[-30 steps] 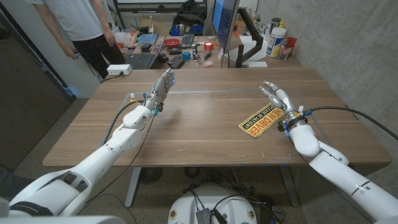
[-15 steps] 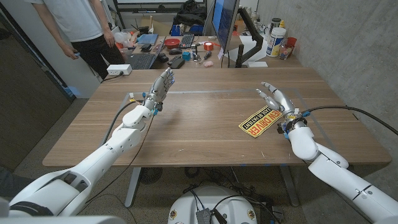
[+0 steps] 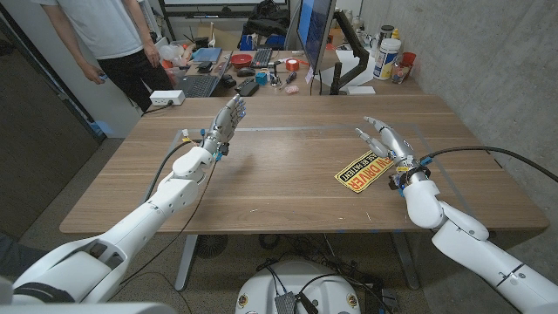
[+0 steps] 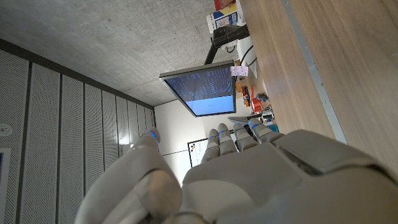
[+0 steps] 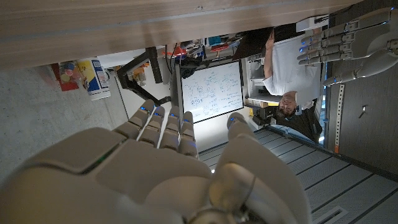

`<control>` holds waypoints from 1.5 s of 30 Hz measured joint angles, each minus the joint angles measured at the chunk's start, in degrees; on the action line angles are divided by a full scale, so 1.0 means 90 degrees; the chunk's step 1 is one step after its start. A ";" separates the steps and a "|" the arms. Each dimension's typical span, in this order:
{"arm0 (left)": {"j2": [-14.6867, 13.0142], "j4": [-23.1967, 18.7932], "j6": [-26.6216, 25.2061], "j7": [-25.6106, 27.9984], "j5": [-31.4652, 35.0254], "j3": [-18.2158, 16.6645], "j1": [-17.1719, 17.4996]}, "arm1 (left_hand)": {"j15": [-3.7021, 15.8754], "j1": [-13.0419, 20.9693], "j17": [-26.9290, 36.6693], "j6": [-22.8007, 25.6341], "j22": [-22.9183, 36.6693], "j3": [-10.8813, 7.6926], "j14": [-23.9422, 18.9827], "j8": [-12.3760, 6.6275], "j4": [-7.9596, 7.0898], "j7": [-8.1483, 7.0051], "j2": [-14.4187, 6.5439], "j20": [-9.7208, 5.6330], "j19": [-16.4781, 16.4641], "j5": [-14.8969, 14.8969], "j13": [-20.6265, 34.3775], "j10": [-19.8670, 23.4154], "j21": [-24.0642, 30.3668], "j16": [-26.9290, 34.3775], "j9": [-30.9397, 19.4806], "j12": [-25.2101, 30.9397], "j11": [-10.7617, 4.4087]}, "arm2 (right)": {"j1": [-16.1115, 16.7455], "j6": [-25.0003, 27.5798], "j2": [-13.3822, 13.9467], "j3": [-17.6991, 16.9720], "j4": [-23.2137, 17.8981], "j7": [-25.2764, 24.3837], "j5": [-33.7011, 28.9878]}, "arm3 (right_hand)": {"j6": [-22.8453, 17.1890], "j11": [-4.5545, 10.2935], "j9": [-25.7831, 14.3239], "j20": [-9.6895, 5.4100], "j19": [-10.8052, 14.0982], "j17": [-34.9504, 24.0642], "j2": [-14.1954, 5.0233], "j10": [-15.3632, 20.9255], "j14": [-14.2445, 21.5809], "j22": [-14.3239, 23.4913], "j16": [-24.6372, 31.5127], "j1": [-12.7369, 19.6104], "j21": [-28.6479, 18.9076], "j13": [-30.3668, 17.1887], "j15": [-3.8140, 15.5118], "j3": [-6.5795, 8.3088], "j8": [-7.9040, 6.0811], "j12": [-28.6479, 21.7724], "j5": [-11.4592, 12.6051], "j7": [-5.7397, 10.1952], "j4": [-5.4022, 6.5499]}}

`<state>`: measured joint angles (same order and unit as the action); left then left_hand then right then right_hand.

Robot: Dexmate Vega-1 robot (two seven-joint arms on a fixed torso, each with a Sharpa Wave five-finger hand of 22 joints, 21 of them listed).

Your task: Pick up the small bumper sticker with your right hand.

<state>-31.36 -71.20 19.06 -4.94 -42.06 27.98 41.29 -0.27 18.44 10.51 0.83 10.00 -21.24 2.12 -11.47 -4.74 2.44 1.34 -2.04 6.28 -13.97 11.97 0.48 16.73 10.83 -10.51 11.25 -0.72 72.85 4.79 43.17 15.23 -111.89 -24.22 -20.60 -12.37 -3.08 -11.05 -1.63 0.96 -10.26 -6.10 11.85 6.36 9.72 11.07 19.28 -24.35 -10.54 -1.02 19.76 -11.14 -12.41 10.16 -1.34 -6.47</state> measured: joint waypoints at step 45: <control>0.0013 -0.0127 0.0033 0.0119 0.0020 0.0015 -0.0002 | 0.0000 0.0025 0.0000 0.0046 0.0000 0.0025 0.0000 0.0000 0.0026 0.0022 -0.0025 0.0000 0.0000 0.0024 -0.0058 0.0000 -0.0098 0.0000 0.0000 0.0025 0.0000 | 0.0226 0.1423 0.0222 0.0069 -0.0757 0.1121 -0.1686 | 0.0177 -0.0163 0.0000 0.0500 0.0224 0.0015 0.0358 0.0025 0.0467 0.0000 0.0000 0.0358 0.0218 0.0001 -0.0540 -0.0069 0.0000 0.0000 0.0000 -0.0053 -0.0230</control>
<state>-31.25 -72.34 19.36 -3.87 -41.88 28.12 41.28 -0.27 18.66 10.51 1.24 9.99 -21.01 2.12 -11.47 -4.51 2.64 1.11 -2.04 6.28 -13.76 11.44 0.48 15.85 10.83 -10.50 11.48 -0.71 74.88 17.59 45.17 15.85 -118.70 -14.12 -35.78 -10.78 -4.54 -11.05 2.87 2.97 -10.13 -2.88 12.08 10.57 9.72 11.08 22.51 -22.39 -10.53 -5.88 19.15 -11.14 -12.41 10.16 -1.81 -8.54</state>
